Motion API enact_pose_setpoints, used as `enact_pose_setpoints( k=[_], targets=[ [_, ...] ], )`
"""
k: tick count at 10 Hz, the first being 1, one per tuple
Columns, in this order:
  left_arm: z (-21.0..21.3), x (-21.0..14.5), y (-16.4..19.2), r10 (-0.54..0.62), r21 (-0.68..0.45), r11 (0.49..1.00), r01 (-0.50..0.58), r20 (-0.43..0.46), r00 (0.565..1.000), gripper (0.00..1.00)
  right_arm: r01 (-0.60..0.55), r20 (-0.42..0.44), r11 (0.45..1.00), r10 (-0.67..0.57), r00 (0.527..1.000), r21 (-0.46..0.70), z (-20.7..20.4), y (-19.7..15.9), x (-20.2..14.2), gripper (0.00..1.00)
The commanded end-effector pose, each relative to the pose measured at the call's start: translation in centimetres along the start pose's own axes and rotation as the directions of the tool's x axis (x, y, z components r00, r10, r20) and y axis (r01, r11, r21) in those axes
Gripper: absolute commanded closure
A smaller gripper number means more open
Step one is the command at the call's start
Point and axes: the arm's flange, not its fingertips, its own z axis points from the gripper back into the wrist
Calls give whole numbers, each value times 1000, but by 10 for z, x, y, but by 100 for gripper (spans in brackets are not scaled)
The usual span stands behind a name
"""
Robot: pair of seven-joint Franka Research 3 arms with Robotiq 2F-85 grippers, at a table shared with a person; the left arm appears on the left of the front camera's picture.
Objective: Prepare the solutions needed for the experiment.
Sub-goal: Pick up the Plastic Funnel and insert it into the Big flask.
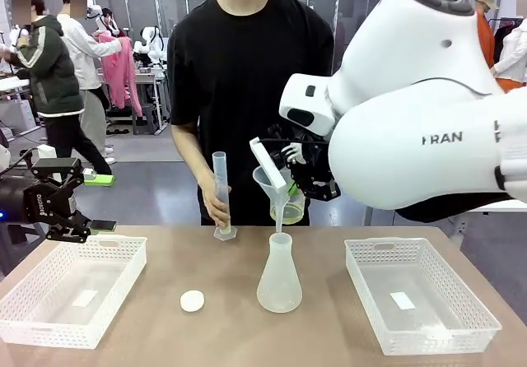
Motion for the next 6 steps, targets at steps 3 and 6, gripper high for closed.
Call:
enact_pose_setpoints(
  k=[3,6],
  targets=[
    [-1,-3,-1,5,-21,1000,-5,3,1000,0,54,-11,998,-54,998,16,-29,7,-4,96],
    [-1,-3,-1,5,-21,1000,-5,3,1000,0,72,-4,996,-72,997,54,-47,13,-7,96]
  ],
)
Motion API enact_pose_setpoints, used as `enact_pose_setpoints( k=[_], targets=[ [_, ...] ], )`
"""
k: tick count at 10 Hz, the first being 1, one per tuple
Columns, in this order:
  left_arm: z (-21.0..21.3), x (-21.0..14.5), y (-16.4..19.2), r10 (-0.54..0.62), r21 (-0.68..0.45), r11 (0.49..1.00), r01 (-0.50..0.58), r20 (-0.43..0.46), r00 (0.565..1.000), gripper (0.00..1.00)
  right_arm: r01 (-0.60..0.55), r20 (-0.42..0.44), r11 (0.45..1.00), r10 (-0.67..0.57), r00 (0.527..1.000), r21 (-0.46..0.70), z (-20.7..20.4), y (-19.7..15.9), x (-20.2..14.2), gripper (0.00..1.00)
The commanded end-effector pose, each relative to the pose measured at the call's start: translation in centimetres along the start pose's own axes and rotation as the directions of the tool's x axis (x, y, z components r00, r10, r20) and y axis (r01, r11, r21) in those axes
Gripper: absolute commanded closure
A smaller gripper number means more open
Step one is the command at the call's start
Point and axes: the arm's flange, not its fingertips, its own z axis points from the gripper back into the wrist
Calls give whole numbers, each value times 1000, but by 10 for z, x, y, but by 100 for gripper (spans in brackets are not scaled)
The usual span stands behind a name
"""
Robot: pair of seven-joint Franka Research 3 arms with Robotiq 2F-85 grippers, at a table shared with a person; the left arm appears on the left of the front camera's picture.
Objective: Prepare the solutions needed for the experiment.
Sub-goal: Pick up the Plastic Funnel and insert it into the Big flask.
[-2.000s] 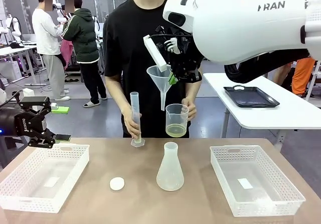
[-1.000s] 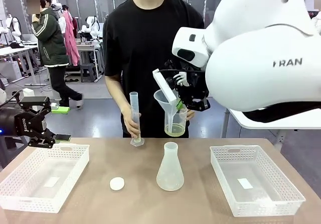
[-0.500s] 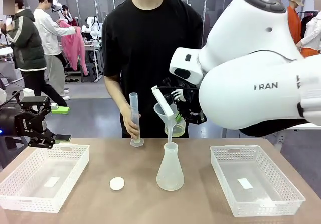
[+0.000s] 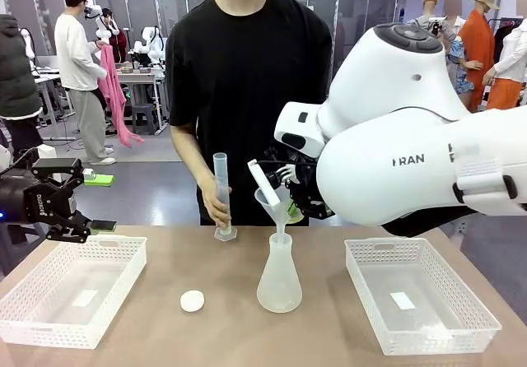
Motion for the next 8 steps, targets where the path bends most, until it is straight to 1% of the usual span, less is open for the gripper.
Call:
enact_pose_setpoints(
  k=[1,4,5,6,7,8],
  targets=[
    [-1,-3,-1,5,-21,1000,-5,3,1000,0,41,4,999,-41,999,-2,-13,4,-2,96],
    [-1,-3,-1,5,-21,1000,-5,3,1000,0,68,8,998,-68,998,9,-28,11,-4,96],
    [-1,-3,-1,5,-21,1000,-5,3,1000,0,62,15,998,-62,998,1,-29,12,-5,78],
    [-1,-3,-1,5,-21,1000,-5,3,1000,0,75,17,997,-75,997,-3,-29,12,-5,76],
    [-1,-3,-1,5,-21,1000,-5,3,1000,0,77,16,997,-77,997,6,-29,13,-5,58],
    [-1,-3,-1,5,-21,1000,-5,3,1000,0,76,16,997,-76,997,10,-28,13,-5,59]
  ],
)
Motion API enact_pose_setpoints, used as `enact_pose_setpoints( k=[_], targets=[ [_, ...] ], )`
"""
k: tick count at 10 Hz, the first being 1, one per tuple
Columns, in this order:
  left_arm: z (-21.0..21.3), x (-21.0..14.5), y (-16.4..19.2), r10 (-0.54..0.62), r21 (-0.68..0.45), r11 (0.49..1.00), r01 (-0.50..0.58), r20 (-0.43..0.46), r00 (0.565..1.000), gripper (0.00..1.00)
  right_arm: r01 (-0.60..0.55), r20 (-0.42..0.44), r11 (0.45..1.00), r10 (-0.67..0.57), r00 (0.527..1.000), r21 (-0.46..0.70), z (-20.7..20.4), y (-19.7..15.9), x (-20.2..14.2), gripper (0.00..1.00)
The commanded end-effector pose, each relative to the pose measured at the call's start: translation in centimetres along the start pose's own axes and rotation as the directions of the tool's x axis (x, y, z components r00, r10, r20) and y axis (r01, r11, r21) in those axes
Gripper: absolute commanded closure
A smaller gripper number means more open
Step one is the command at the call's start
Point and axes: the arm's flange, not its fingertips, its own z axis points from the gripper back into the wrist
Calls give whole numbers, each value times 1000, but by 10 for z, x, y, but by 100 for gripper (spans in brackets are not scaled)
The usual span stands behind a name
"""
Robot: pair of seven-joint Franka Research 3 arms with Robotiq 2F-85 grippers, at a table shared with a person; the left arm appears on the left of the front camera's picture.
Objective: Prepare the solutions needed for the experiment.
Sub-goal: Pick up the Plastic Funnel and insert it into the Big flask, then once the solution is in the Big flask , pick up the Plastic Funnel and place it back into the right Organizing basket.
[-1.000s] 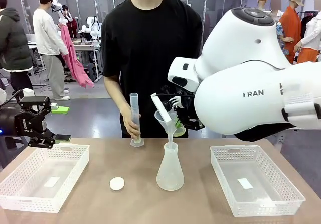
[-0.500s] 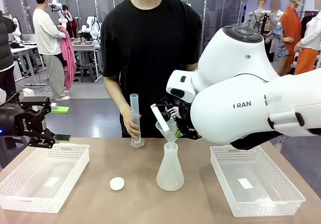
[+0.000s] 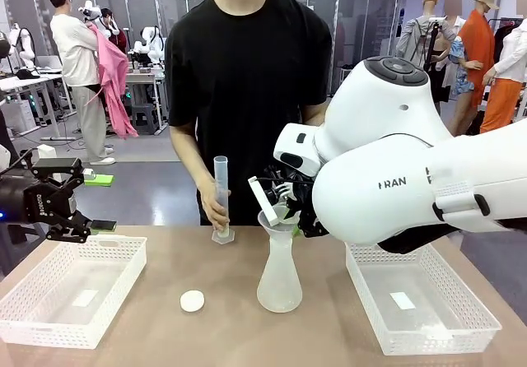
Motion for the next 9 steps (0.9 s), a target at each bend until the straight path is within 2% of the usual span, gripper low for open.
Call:
enact_pose_setpoints(
  k=[1,9],
  targets=[
    [-1,-3,-1,5,-21,1000,-5,3,1000,0,-2,0,1000,2,1000,0,0,0,0,59],
    [-1,-3,-1,5,-21,1000,-5,3,1000,0,-2,0,1000,2,1000,0,0,0,0,59]
  ],
)
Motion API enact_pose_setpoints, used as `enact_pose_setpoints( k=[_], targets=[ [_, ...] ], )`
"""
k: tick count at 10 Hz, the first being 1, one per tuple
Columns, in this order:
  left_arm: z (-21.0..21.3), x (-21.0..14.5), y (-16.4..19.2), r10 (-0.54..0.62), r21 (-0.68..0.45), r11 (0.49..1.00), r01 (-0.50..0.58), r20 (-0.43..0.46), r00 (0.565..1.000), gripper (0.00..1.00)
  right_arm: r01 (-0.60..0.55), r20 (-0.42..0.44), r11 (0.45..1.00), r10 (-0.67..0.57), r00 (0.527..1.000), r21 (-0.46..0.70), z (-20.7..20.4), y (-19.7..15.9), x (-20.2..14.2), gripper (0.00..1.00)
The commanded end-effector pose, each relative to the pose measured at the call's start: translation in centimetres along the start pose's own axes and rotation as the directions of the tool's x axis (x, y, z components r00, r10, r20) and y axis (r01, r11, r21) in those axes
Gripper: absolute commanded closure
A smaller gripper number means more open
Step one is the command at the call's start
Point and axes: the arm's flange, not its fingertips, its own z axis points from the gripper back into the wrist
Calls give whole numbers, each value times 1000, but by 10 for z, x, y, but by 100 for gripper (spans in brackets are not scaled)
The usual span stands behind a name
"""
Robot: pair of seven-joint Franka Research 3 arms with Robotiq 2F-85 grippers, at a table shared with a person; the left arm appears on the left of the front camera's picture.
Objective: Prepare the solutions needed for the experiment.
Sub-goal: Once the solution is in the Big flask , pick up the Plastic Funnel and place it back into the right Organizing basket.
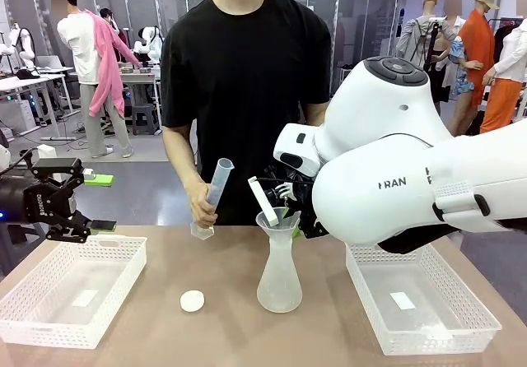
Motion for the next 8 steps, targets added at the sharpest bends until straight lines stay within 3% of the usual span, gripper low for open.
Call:
enact_pose_setpoints(
  k=[1,5,6,8],
  targets=[
    [-1,-3,-1,5,-21,1000,-5,3,1000,0,0,0,1000,0,1000,0,0,0,0,59],
    [-1,-3,-1,5,-21,1000,-5,3,1000,0,0,0,1000,0,1000,0,0,0,0,58],
    [-1,-3,-1,5,-21,1000,-5,3,1000,0,-32,-63,998,29,998,-46,28,-8,6,58],
    [-1,-3,-1,5,-21,1000,-5,3,1000,0,39,-107,999,-41,993,-28,67,-13,-6,58]
  ],
)
